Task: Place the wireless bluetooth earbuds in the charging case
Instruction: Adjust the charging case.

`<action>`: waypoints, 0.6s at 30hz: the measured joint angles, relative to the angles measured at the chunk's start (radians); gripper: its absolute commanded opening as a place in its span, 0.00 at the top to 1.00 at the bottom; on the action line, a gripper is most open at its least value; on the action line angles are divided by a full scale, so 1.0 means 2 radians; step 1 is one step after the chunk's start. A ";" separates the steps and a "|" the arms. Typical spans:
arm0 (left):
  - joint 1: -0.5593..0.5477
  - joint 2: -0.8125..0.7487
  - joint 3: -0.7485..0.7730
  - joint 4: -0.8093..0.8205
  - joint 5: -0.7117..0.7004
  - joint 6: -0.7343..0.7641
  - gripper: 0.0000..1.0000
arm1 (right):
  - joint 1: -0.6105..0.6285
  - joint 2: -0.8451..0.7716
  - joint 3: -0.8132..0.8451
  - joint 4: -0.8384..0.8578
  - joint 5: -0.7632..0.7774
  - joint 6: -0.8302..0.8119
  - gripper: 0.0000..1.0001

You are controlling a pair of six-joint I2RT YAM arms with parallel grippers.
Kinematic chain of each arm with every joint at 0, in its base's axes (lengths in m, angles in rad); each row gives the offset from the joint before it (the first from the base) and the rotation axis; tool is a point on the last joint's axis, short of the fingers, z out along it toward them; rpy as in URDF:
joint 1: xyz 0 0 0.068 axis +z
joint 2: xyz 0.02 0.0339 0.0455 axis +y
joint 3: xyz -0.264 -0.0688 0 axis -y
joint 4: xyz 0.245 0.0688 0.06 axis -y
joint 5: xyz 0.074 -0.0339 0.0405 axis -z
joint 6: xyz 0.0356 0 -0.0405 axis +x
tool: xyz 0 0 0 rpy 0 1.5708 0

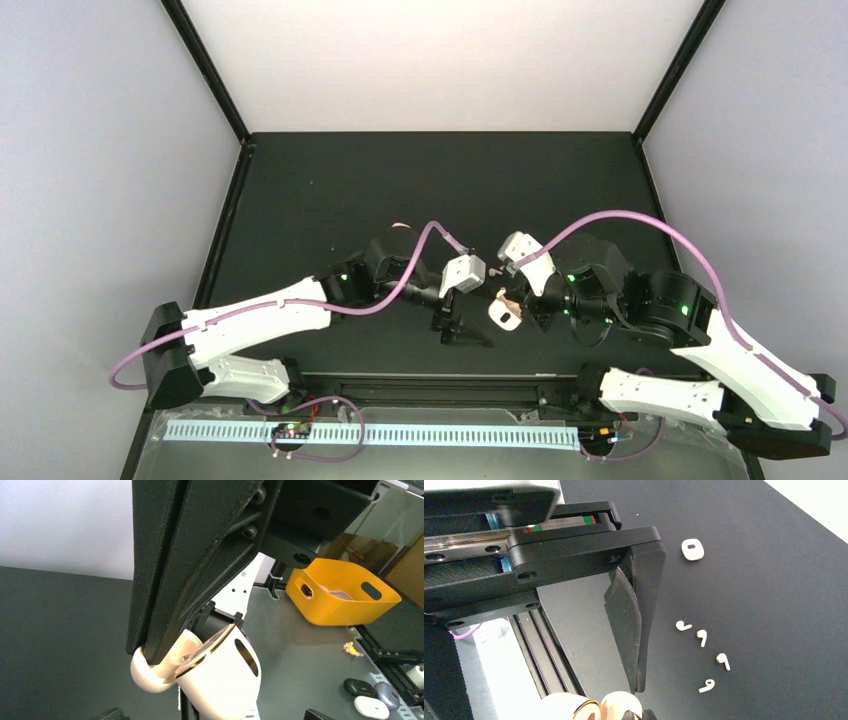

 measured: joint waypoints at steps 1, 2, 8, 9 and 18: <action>0.000 0.000 0.000 0.003 0.000 -0.002 0.05 | 0.000 -0.001 -0.001 0.000 0.002 0.000 0.99; 0.000 -0.001 0.000 0.005 -0.001 -0.003 0.04 | 0.000 -0.003 -0.002 0.000 0.003 0.000 0.99; 0.000 -0.018 -0.018 0.038 -0.019 -0.038 0.01 | 0.000 -0.013 -0.008 0.000 0.023 0.003 0.99; 0.000 -0.019 -0.019 0.043 -0.022 -0.048 0.01 | 0.000 -0.013 -0.008 0.000 0.028 0.004 0.99; 0.000 -0.007 0.016 0.054 -0.040 -0.136 0.05 | 0.000 -0.004 -0.008 0.000 0.058 0.009 0.99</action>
